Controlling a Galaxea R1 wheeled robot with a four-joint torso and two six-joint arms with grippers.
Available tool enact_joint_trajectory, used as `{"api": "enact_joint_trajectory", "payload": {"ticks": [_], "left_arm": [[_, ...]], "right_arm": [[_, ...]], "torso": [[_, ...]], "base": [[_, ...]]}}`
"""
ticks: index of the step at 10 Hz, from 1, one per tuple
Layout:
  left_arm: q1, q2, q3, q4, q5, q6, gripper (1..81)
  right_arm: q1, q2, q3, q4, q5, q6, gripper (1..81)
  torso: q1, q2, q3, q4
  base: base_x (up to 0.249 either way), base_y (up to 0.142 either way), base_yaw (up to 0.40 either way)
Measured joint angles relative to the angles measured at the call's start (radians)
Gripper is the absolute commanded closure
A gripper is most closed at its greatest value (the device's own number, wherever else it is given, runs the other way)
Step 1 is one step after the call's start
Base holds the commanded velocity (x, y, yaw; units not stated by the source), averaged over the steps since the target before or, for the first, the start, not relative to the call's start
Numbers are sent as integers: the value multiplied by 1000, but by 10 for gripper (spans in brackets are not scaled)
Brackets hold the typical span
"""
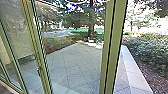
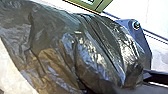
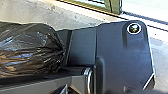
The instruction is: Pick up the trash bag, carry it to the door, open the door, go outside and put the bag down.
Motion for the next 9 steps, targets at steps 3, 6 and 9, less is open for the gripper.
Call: {"api": "enact_joint_trajectory", "payload": {"ticks": [3,6,9], "left_arm": [[0,15,-46,0,-1,0,811],[-3,20,-51,0,-4,0,811],[-2,26,-51,0,-4,0,811]], "right_arm": [[-14,56,-36,-2,-1,0,10],[-25,125,-155,-2,-2,0,10],[-27,176,-237,-1,0,8,10]], "torso": [[0,0,0,0],[0,0,0,0],[0,0,0,0]], "base": [[0,0,0],[0,0,0],[0,0,0]]}}
